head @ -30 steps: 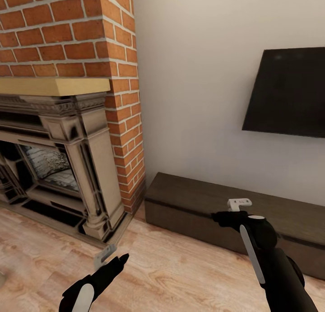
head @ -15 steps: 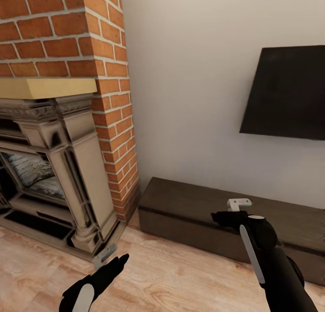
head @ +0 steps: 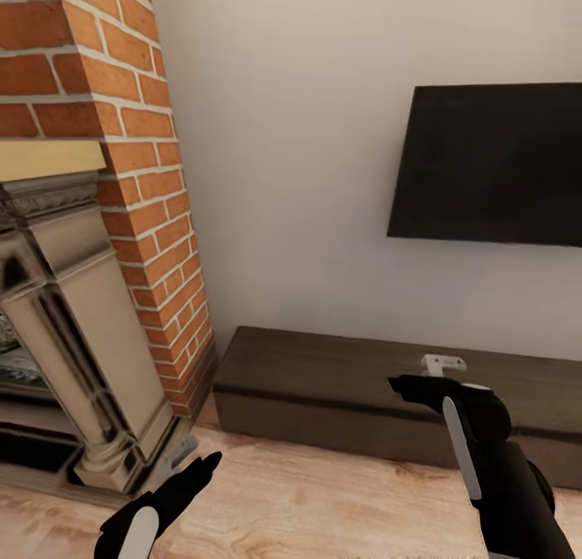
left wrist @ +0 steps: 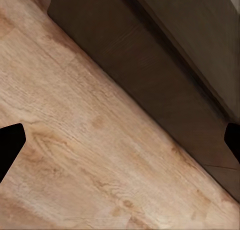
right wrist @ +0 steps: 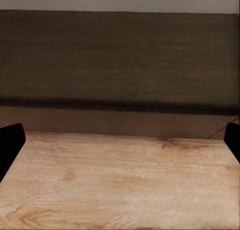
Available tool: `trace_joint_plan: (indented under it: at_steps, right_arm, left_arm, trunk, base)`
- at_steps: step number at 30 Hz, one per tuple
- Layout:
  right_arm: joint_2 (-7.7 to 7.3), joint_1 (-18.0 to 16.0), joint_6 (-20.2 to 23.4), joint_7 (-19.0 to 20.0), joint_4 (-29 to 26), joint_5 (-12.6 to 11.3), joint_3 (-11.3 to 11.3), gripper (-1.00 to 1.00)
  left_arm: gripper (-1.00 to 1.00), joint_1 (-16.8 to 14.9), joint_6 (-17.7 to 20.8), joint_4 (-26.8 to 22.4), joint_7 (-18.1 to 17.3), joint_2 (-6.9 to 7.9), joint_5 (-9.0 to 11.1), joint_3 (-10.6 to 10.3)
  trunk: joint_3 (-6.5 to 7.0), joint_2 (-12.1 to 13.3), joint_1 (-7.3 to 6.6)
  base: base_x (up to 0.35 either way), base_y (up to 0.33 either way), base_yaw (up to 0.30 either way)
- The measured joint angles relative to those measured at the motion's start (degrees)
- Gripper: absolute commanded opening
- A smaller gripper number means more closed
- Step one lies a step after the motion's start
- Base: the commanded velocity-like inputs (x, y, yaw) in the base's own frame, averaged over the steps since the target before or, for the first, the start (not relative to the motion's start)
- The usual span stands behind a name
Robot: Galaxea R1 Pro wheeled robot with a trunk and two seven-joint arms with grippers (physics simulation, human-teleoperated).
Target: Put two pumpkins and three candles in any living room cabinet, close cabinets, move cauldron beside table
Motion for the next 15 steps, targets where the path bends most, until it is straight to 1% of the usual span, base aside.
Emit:
trace_joint_plan:
  at_steps: [1, 3, 4, 6, 7, 9, 13, 14, 15]
  right_arm:
    - [0.35, -0.13, 0.0, 0.0, 0.0, -0.97, -1.34, 1.0]
    - [0.76, -0.2, 0.01, 0.0, 0.01, -2.54, -3.0, 1.0]
    - [1.18, -0.21, 0.0, -0.03, 0.01, -5.41, -5.6, 1.0]
    - [1.35, -0.17, 0.0, -0.07, 0.01, -7.8, -7.08, 1.0]
    - [1.43, -0.14, 0.0, -0.1, 0.01, -9.99, -8.24, 1.0]
    - [1.48, -0.09, -0.01, -0.12, 0.01, -12.32, -9.57, 1.0]
    - [1.55, -0.01, -0.02, -0.14, 0.04, -17.25, -13.42, 1.0]
    - [1.58, 0.07, -0.02, -0.15, 0.05, -19.7, -15.3, 1.0]
    - [1.6, 0.11, -0.03, -0.16, 0.06, -21.1, -16.17, 1.0]
  left_arm:
    - [1.0, 0.0, 0.16, -0.48, 0.08, 0.02, 0.03, 1.07]
    - [1.0, 0.0, 0.25, -0.89, 0.1, 0.03, 0.05, 1.89]
    - [1.0, 0.0, 0.26, -1.17, 0.02, 0.01, 0.05, 2.53]
    - [1.0, 0.0, 0.26, -1.22, -0.03, -0.01, 0.06, 2.78]
    - [1.0, 0.0, 0.22, -1.13, -0.07, -0.01, 0.05, 2.97]
    - [1.0, 0.0, 0.11, -0.66, -0.04, 0.01, -0.01, 3.1]
    - [1.0, 0.06, -0.3, 2.75, -0.05, 0.03, -0.12, 3.14]
    - [1.0, 0.11, -0.43, 4.51, -0.02, 0.03, -0.36, 3.11]
    - [1.0, 0.14, -0.49, 5.24, 0.0, 0.04, -0.46, 3.1]
  trunk:
    - [0.0, 0.0, 0.0]
    - [0.0, 0.0, 0.0]
    - [0.0, 0.0, 0.0]
    - [0.0, 0.0, 0.0]
    - [0.0, 0.0, 0.0]
    - [0.0, 0.0, 0.0]
    - [0.0, 0.0, 0.0]
    - [0.0, 0.0, 0.0]
    - [0.0, 0.0, 0.0]
  base:
    - [0.008, 0.0, -0.3]
    - [0.005, 0.0, -0.3]
    - [0.003, 0.0, -0.3]
    - [0.002, 0.0, -0.3]
    - [0.001, 0.0, -0.3]
    - [0.001, 0.0, -0.3]
    - [0.002, 0.0, -0.269]
    - [0.026, 0.006, -0.156]
    - [0.062, 0.021, -0.125]
